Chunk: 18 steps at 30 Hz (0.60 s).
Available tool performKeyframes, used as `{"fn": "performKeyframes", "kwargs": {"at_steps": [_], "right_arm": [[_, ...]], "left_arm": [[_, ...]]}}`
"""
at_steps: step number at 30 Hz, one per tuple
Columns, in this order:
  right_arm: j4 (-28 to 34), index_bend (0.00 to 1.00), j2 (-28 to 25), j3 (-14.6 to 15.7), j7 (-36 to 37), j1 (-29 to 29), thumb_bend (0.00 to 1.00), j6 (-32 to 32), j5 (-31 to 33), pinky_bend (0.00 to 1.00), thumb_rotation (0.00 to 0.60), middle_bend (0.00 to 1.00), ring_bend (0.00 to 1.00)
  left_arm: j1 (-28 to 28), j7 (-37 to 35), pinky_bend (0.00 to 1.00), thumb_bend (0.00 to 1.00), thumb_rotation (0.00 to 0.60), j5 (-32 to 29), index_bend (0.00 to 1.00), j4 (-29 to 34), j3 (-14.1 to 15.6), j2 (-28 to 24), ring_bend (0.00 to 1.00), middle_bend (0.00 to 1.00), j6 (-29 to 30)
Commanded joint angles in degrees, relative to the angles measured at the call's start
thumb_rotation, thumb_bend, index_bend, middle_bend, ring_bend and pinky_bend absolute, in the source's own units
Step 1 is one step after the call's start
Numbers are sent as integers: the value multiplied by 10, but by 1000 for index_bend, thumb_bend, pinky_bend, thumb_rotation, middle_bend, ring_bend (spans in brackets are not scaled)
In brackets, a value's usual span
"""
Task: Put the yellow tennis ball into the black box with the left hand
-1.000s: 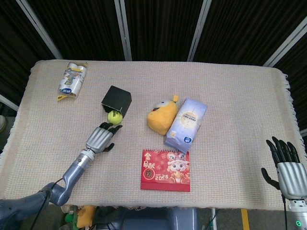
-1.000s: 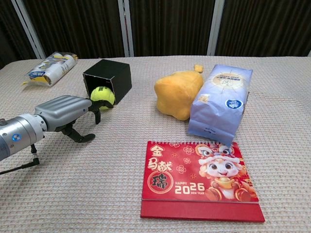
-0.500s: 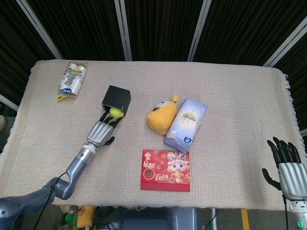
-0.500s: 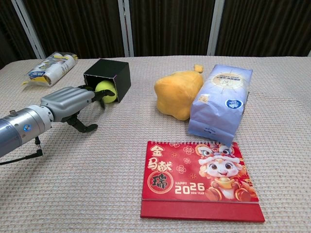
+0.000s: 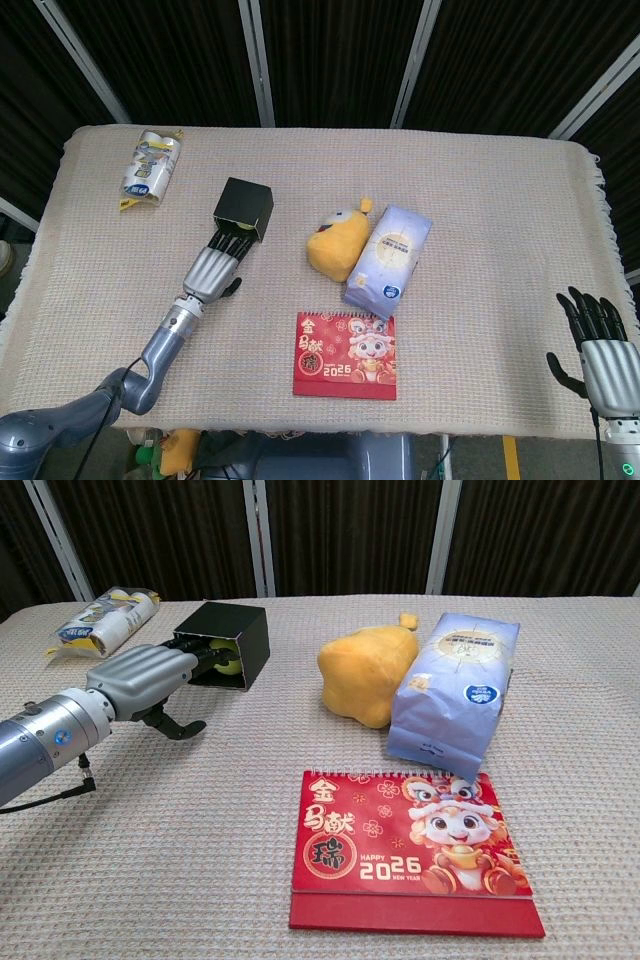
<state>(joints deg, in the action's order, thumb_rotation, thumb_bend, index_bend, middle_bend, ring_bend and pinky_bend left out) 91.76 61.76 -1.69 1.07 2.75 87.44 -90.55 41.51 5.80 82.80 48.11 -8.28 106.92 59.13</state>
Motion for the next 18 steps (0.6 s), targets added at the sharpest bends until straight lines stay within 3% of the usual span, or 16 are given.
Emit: {"fn": "performKeyframes", "kwargs": {"at_steps": [1, 6, 10, 14, 18], "right_arm": [[0, 0, 1, 0, -3, 0, 381, -1, 0, 0, 600, 0, 0], [1, 0, 3, 0, -9, 1, 382, -3, 1, 0, 600, 0, 0], [2, 0, 6, 1, -19, 0, 381, -2, -1, 0, 600, 0, 0], [4, 0, 11, 3, -28, 0, 382, 1, -7, 0, 600, 0, 0], [5, 0, 17, 8, -42, -1, 382, 3, -16, 0, 600, 0, 0]], "left_arm": [[-6, -8, 0, 325, 600, 9, 56, 13, 7, -9, 0, 96, 13], [-37, 5, 0, 213, 600, 35, 39, 79, 41, -62, 0, 96, 51], [-99, 88, 0, 152, 600, 41, 5, 232, 91, -175, 0, 81, 89], [-172, 98, 0, 137, 600, 99, 2, 357, 155, -278, 0, 79, 198], [-248, 90, 0, 106, 600, 132, 0, 388, 210, -339, 0, 77, 294]]}}
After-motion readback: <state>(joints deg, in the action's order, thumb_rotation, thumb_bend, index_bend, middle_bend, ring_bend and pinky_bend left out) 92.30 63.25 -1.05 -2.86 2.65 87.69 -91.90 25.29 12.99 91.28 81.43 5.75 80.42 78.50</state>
